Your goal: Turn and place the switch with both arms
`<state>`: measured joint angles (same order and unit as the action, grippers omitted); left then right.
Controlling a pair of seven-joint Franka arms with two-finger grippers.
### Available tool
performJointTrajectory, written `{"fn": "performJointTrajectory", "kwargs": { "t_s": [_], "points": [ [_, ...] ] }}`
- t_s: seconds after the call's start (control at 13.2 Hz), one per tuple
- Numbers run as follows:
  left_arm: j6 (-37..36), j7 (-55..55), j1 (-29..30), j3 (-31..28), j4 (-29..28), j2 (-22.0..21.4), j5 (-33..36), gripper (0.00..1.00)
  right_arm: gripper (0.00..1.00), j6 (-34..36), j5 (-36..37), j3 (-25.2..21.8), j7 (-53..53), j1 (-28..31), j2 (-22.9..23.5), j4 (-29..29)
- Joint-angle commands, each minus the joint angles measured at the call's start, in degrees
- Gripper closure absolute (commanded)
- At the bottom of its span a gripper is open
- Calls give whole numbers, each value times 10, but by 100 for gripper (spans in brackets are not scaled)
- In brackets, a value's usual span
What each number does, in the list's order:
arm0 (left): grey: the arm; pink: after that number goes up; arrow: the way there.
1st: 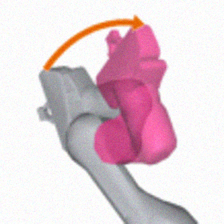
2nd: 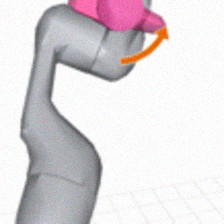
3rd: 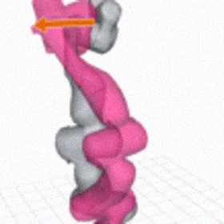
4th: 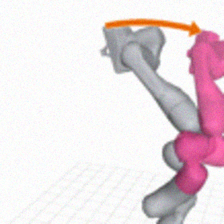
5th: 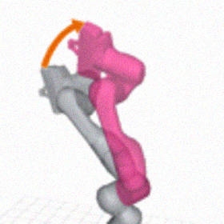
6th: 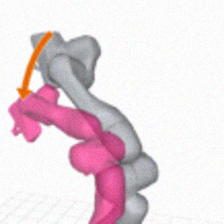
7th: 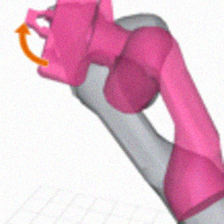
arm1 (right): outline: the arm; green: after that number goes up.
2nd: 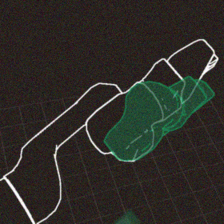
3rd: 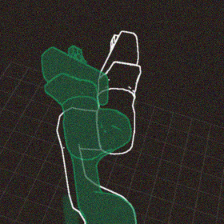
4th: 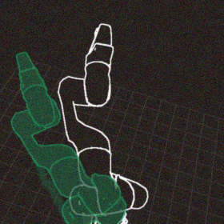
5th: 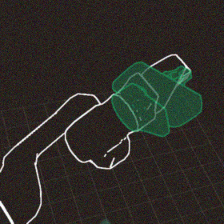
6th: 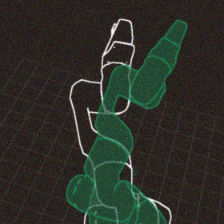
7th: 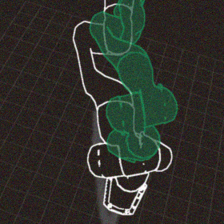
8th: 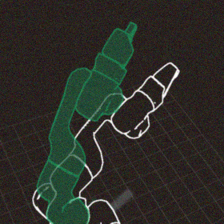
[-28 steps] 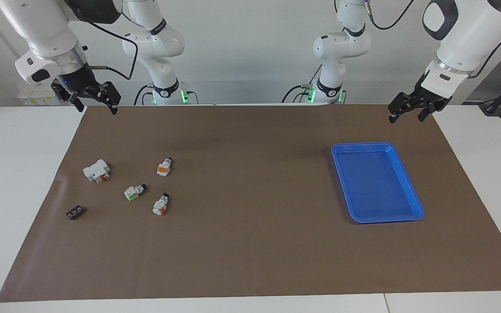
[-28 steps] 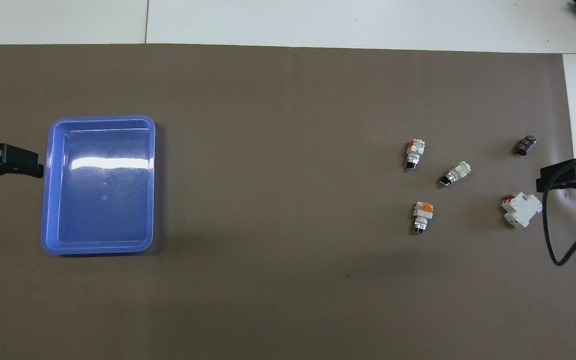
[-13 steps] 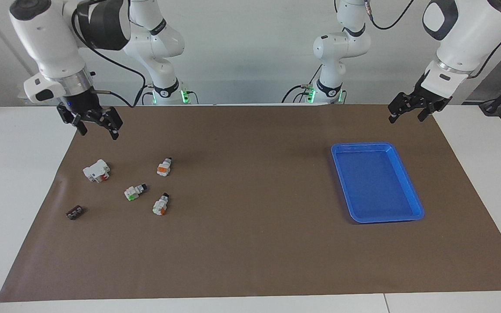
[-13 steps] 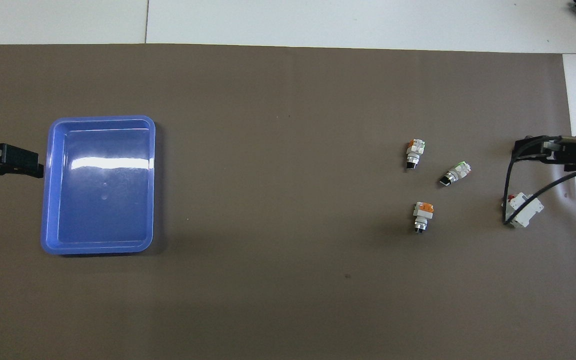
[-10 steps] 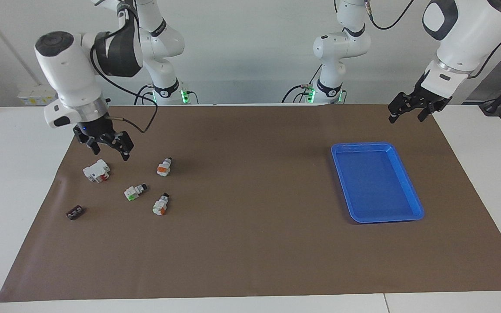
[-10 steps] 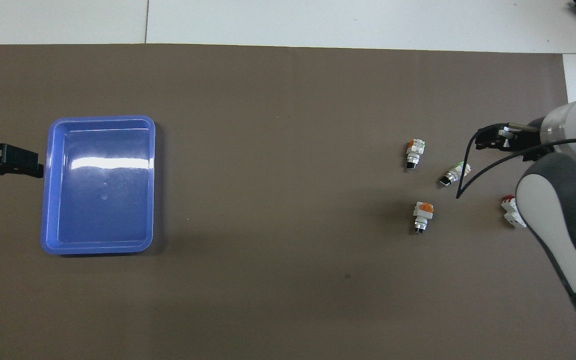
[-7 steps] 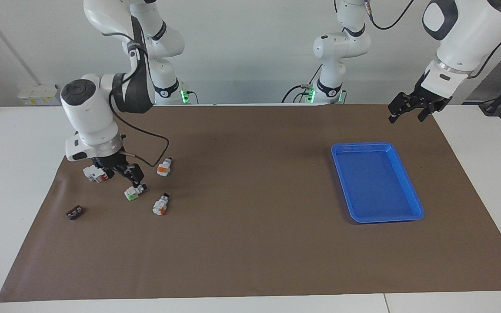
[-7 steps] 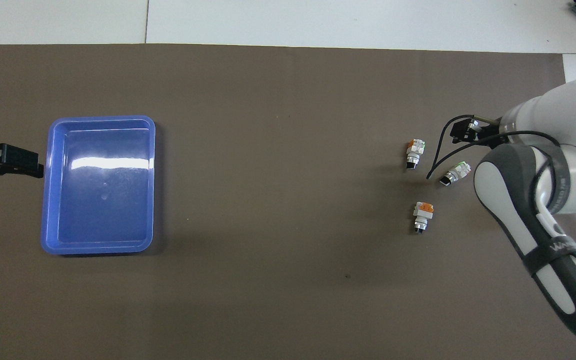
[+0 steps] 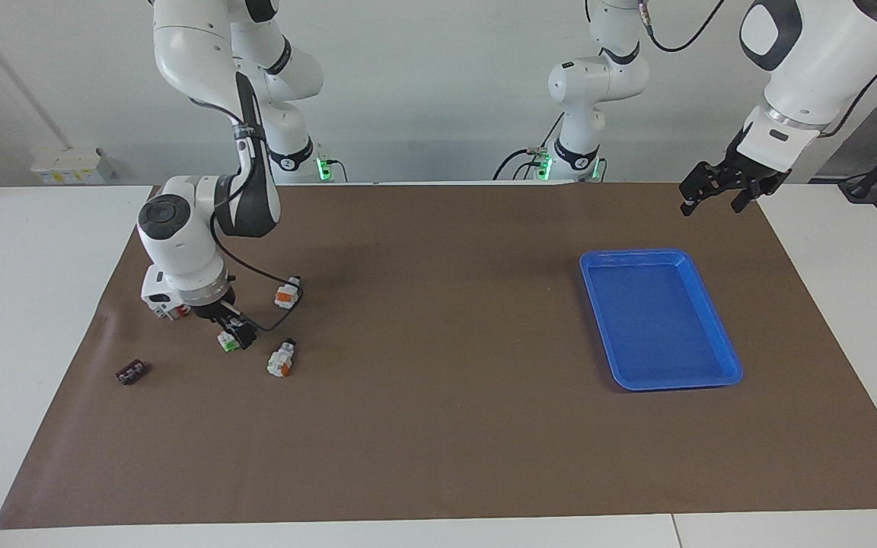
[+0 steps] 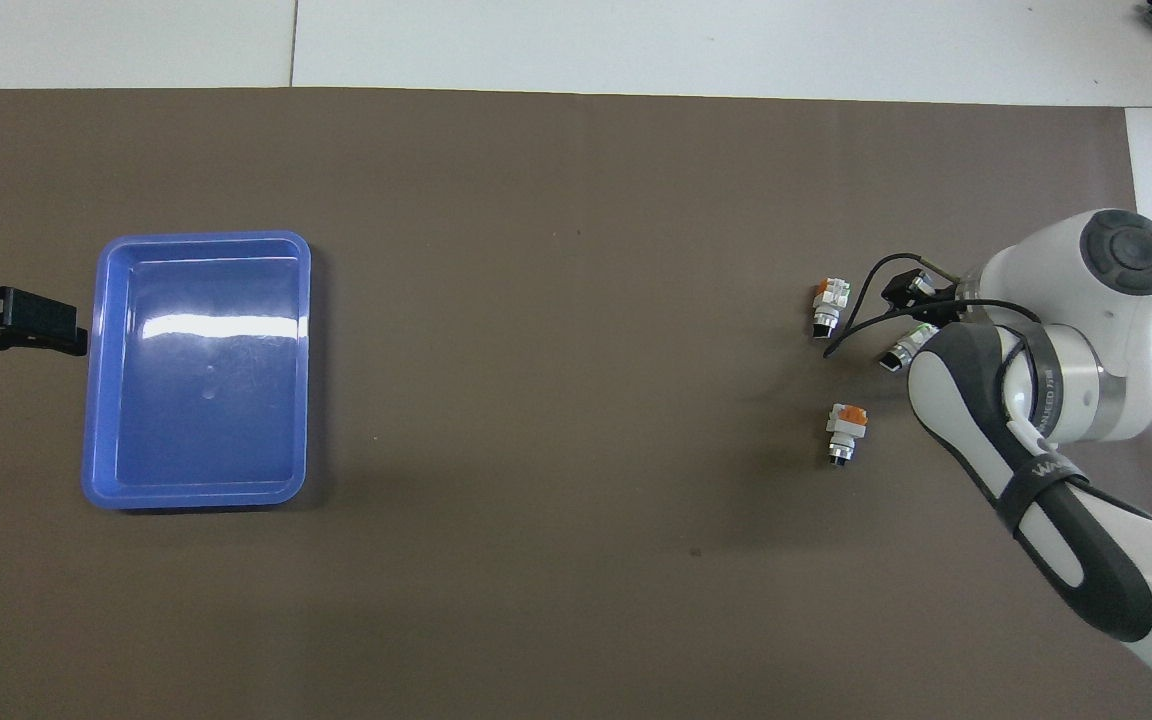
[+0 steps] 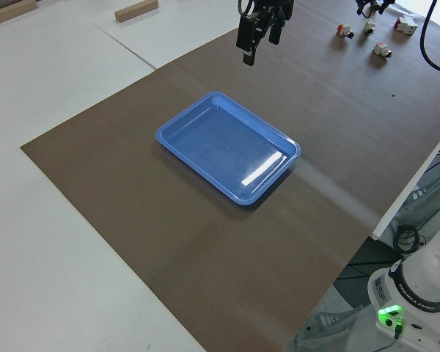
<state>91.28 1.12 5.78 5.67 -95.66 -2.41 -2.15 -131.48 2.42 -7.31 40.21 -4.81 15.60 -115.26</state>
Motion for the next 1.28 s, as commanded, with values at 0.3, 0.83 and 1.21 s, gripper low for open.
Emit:
{"fn": "performJointTrajectory", "kwargs": {
  "t_s": [0.3, 0.83, 1.21],
  "points": [
    [3, -3, 5, 3, -8, -11, 9, 0, 0, -31, -44, 4, 8, 16, -4, -33],
    [3, -3, 5, 3, -8, -11, 9, 0, 0, -53, -47, 4, 3, 24, 8, -34],
    [3, -3, 5, 3, -8, -11, 9, 0, 29, -53, -65, 4, -1, 23, 9, -37]
  ]
}}
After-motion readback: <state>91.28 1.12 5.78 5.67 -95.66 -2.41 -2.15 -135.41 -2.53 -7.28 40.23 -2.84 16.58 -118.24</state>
